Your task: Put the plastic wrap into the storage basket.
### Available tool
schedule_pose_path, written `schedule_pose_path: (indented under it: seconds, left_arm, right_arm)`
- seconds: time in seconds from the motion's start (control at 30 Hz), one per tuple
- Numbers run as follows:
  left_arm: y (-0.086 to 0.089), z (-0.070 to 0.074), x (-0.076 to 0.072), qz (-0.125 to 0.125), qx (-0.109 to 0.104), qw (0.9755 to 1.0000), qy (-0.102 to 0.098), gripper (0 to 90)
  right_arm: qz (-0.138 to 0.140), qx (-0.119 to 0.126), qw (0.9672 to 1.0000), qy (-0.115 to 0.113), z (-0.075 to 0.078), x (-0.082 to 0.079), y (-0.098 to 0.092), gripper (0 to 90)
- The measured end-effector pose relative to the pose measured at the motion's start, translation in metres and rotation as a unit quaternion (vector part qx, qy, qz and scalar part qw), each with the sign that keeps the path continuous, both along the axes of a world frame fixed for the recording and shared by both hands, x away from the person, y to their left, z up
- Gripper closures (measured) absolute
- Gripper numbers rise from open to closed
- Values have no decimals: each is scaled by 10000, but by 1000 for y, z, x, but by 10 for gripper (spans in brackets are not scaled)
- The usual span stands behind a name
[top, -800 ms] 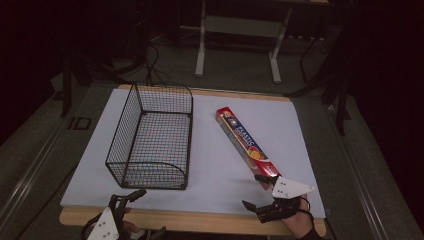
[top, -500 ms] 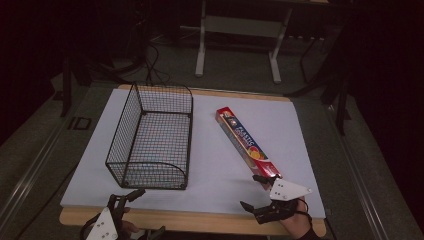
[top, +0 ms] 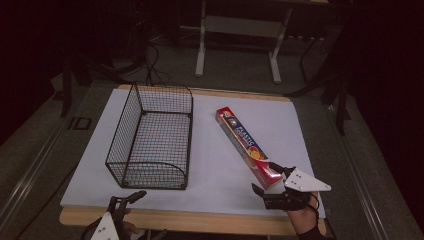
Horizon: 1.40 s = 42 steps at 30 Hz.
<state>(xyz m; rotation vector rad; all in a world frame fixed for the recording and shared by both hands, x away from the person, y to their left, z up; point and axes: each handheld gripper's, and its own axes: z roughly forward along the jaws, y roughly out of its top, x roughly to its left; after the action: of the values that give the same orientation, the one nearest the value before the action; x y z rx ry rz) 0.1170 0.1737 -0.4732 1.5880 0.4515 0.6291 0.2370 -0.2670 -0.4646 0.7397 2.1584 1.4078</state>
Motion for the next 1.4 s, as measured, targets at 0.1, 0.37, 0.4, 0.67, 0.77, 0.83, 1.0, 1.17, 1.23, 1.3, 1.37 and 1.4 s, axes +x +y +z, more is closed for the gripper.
schedule_pose_path:
  seconds: [0.1, 0.37, 0.4, 0.67, 0.77, 0.83, 1.0, 1.17, 1.23, 1.3, 1.37, 1.4]
  left_arm:
    - [0, 0, 0, -2, -12, 10000, 7, 2]
    - [0, 0, 1, -26, 14, 10000, 44, 2]
    - [0, 0, 1, -18, 26, 10000, 53, 2]
    - [0, -1, 2, 0, 40, 10000, 71, 2]
    - [1, -1, 2, 13, 24, 10000, 75, 2]
    - [1, 0, 2, 7, 30, 10000, 73, 2]
    - [0, -1, 2, -16, 58, 10000, 75, 2]
    - [1, 0, 1, 25, 48, 10000, 82, 2]
    - [1, 0, 1, 37, 54, 9999, 78, 2]
    - [1, 0, 1, 28, 54, 9999, 85, 2]
    - [0, 0, 1, 22, 58, 9999, 85, 2]
    - [0, 0, 1, 18, 59, 9999, 85, 2]
  right_arm:
    - [-142, -178, 9997, 83, -2, 7, -3, 103]
    - [-471, -569, 9959, 529, -10, 35, -10, 99]
    - [-559, -620, 9948, 577, -11, 38, -11, 100]
    - [-910, -720, 9886, 964, -17, 61, -12, 102]
    - [-968, -710, 9865, 1113, -19, 68, -8, 102]
    - [-1009, -766, 9850, 1172, -20, 74, -5, 102]
    - [-1083, -922, 9799, 1396, -25, 88, 2, 103]
    - [-1170, -1025, 9756, 1551, -27, 99, 7, 103]
    - [-1247, -1078, 9732, 1602, -26, 102, 9, 110]
    - [-1237, -1102, 9716, 1690, -25, 106, 10, 127]
    - [-1247, -1164, 9699, 1739, -25, 108, 11, 126]
    - [-1206, -1190, 9694, 1777, -25, 110, 12, 123]
